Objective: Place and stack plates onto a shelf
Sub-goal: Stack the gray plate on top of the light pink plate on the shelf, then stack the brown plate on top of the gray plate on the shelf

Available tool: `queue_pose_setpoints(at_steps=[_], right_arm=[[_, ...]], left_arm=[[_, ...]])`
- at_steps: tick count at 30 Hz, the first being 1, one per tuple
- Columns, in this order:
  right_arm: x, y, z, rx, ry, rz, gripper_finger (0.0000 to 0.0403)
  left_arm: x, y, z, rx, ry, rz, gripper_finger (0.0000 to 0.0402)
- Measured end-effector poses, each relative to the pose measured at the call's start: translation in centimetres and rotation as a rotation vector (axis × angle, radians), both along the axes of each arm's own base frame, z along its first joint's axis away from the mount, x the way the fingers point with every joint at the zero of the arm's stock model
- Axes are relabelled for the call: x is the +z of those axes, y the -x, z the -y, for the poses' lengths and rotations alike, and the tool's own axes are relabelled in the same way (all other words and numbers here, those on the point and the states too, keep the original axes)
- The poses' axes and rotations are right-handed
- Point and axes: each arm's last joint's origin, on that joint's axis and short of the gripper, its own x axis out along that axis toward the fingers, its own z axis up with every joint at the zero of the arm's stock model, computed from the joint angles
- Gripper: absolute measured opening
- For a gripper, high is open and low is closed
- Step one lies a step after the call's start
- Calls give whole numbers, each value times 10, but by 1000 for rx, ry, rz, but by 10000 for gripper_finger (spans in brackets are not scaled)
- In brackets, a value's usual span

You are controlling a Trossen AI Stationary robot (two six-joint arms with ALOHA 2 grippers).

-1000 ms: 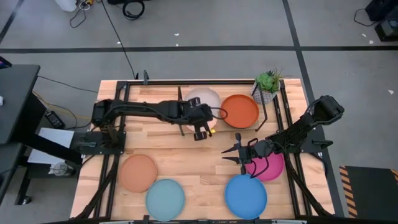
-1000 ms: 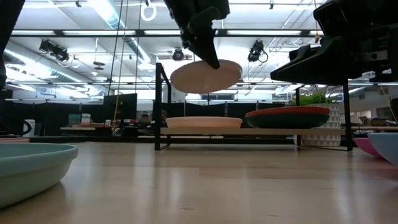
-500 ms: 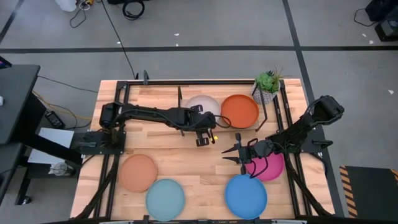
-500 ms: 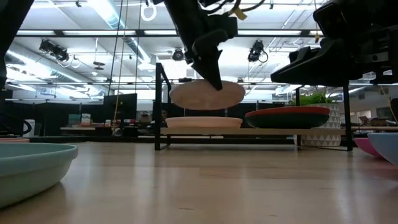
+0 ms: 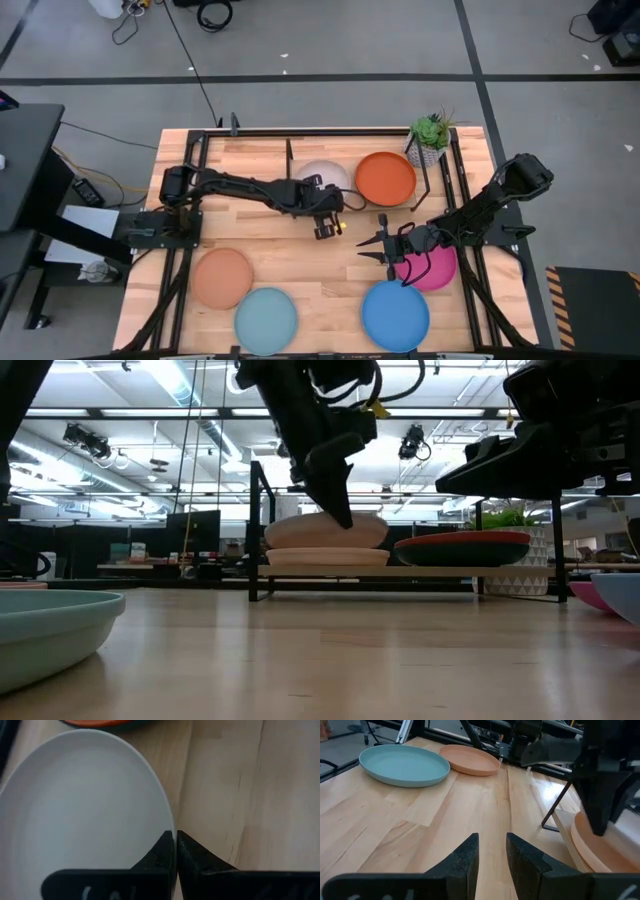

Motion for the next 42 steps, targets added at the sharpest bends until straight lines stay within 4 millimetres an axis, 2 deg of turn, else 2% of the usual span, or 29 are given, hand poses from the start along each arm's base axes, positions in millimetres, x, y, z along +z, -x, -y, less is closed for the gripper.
queue_pose_setpoints(at_steps=[10,17,21,26,30,36,39,42], right_arm=[[0,0,0,-1,-4,0,104],[0,0,0,-1,-3,0,104],[0,0,0,-1,-3,0,104],[0,0,0,-1,-4,0,104],[0,0,0,-1,-4,0,104],[0,0,0,-1,-4,0,104],[0,0,0,-1,-3,0,104],[0,0,0,-1,-4,0,105]], left_arm=[[-16,3,0,1,10,18,15],[-19,4,2,-7,8,11,26],[-18,3,3,-10,9,22,50],[-18,3,3,-14,9,18,106],[-8,0,1,-17,4,26,136],[3,-4,-1,-25,-23,42,141],[1,-2,-2,-6,-58,16,141],[-10,-3,-4,14,-91,-8,141]])
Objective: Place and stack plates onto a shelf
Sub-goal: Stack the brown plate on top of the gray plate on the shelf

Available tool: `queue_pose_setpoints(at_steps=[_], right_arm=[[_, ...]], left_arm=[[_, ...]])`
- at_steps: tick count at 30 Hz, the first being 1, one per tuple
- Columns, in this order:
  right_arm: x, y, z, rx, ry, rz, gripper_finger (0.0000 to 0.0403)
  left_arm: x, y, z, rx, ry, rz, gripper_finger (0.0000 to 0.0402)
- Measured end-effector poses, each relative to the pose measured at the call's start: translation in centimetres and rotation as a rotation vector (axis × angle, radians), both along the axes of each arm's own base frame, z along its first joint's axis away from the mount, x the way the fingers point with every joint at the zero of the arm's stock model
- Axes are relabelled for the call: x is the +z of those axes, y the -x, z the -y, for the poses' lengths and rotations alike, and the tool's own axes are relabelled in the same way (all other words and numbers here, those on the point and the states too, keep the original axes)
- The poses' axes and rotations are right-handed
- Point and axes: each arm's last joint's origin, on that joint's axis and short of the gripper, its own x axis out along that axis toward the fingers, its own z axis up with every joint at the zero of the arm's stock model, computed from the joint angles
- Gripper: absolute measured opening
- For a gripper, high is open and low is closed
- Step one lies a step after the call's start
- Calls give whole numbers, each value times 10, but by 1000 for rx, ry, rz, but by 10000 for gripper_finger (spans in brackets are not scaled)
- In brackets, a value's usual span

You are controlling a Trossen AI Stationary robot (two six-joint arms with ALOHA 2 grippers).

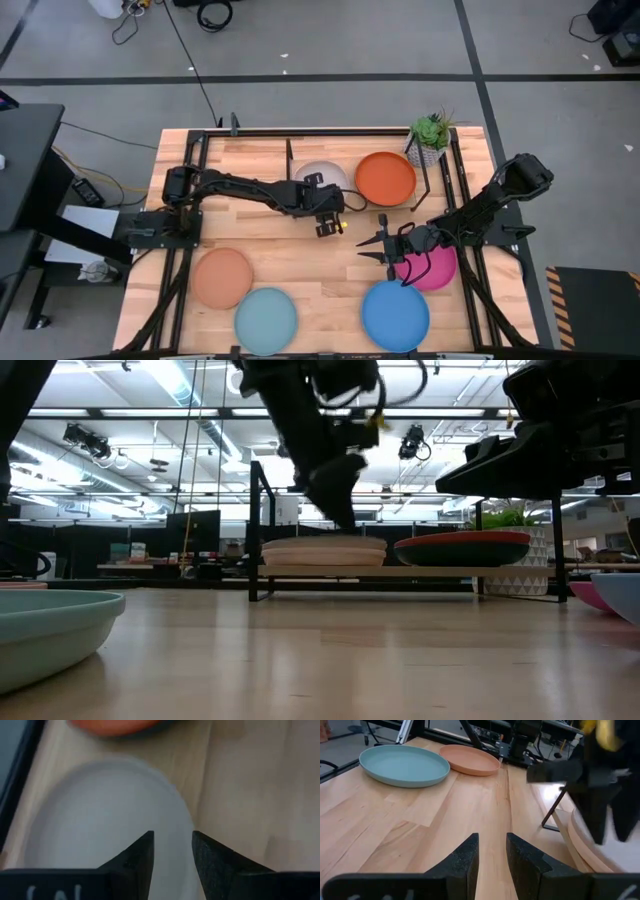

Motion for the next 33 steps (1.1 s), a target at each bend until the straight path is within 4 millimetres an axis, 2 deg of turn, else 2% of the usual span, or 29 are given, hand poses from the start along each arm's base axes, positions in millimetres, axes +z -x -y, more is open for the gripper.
queue_pose_setpoints(at_steps=[5,8,10,14,17,20,23,25,33], right_arm=[[0,0,0,4,-5,0,105],[0,0,0,5,-4,-3,105],[-1,0,0,4,-3,-7,105],[-1,0,0,2,-1,-7,105],[-1,1,0,2,0,-8,104],[-1,1,0,1,3,-13,104],[-1,1,0,3,30,-12,104],[-1,1,1,-15,71,-5,104],[2,0,2,-23,228,22,104]], left_arm=[[-17,-5,0,3,-6,-36,141],[-19,-4,0,-9,-20,-57,141],[-10,-4,0,-8,-30,-40,141],[23,-3,0,-8,-34,46,141],[41,2,2,-30,-20,57,141],[57,9,11,-180,162,69,141],[59,14,31,-301,476,53,141],[58,18,49,-295,609,15,141],[51,44,137,-230,735,-151,141]])
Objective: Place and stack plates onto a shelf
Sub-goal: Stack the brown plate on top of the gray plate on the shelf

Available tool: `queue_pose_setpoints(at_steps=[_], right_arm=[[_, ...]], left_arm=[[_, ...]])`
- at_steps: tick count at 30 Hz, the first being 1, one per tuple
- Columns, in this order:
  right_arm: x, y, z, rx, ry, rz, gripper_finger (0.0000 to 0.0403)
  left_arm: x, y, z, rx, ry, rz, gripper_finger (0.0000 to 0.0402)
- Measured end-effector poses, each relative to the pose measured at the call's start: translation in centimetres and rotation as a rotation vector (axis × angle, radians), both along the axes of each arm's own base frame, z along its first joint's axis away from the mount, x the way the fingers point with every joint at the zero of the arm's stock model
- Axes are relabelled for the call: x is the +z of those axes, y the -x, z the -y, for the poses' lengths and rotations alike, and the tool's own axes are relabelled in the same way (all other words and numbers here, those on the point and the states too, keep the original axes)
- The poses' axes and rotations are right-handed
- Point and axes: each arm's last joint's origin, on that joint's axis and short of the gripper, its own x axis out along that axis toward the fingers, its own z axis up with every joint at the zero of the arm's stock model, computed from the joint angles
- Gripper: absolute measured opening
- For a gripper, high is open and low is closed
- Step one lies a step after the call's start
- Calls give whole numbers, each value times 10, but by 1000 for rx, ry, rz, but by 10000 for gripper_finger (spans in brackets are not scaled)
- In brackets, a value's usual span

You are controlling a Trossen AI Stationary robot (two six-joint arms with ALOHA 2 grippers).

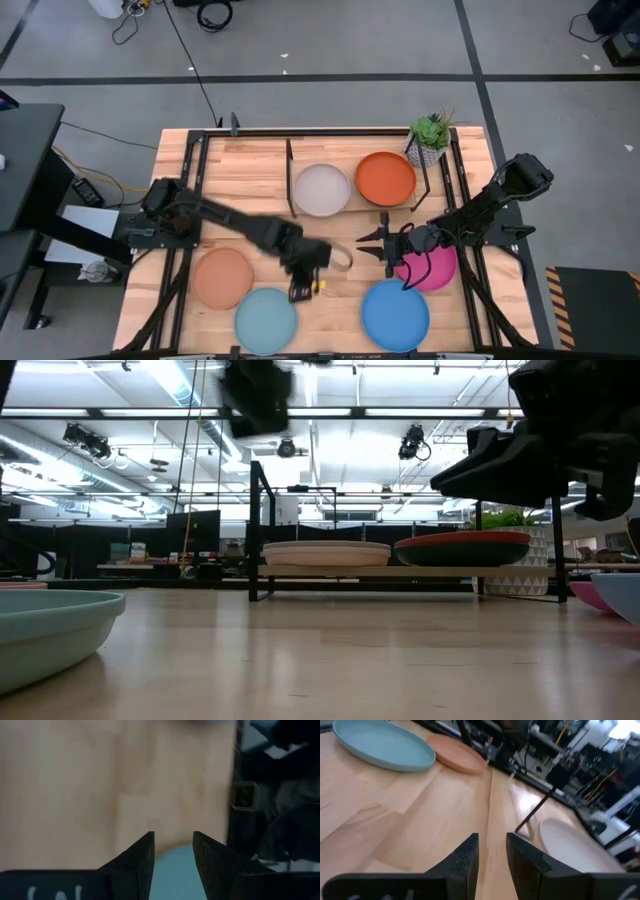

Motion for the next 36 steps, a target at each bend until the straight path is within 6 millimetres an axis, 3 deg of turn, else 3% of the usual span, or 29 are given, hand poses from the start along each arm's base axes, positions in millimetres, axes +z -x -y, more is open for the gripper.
queue_pose_setpoints(at_steps=[5,10,15,19,31,36], right_arm=[[3,-1,1,11,37,29,104],[3,-3,6,-1,38,29,104],[7,-6,8,70,2,59,104],[7,-6,7,115,-22,62,104],[6,-6,6,130,-48,48,104],[6,-6,6,131,-80,46,104]], left_arm=[[-3,19,49,96,-40,-32,141],[-15,39,77,308,-79,-144,141],[-29,65,75,592,-304,-313,141],[-30,77,70,772,-454,-304,139],[-30,80,70,766,-485,-282,75],[-60,83,69,743,-461,-282,54]])
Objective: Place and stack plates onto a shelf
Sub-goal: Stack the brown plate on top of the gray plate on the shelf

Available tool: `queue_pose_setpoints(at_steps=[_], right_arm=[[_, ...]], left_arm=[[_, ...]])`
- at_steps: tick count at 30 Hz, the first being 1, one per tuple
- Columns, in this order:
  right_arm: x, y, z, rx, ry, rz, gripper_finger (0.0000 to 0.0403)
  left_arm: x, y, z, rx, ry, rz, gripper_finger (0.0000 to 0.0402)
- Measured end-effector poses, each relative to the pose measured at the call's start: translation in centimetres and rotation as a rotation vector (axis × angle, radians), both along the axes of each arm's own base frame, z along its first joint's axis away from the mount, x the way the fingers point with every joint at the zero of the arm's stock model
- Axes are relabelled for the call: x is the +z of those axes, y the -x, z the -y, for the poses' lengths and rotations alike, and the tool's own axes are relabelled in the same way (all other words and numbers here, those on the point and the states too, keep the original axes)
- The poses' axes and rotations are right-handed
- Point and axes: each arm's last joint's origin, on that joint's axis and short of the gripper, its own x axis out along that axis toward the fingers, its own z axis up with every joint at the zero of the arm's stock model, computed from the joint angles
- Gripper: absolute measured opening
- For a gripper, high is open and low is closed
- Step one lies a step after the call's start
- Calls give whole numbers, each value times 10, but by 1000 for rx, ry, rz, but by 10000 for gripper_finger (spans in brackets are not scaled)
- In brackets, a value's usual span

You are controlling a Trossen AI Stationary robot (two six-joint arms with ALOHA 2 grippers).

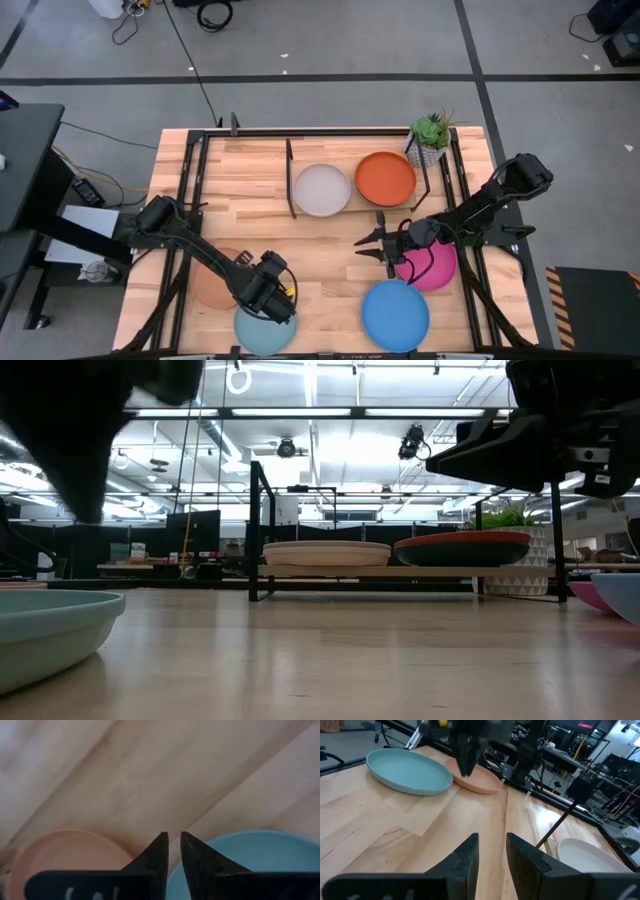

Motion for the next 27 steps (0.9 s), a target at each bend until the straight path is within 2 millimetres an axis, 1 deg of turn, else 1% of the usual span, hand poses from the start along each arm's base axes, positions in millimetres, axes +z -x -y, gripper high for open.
queue_pose_setpoints(at_steps=[3,5,8,11,13,16,19,22,27], right_arm=[[0,0,-1,3,-7,-1,104],[0,1,-1,7,-7,-1,104],[0,1,-3,15,-8,-2,104],[0,2,-5,24,-9,-3,104],[0,2,-7,29,-10,-3,104],[0,3,-8,34,-10,-3,104],[0,3,-9,38,-11,-2,104],[0,3,-8,37,-16,-3,104],[0,3,-8,35,-21,-5,105]], left_arm=[[-14,4,-4,-4,39,-61,48],[-14,8,-8,-2,41,-70,46],[-4,17,-14,13,52,-39,45],[-2,32,-18,57,71,13,45],[-2,41,-20,97,117,73,45],[-7,55,-25,164,157,122,45],[-14,63,-32,230,163,144,49],[-21,67,-35,254,149,135,69],[-29,65,-39,287,173,151,127]])
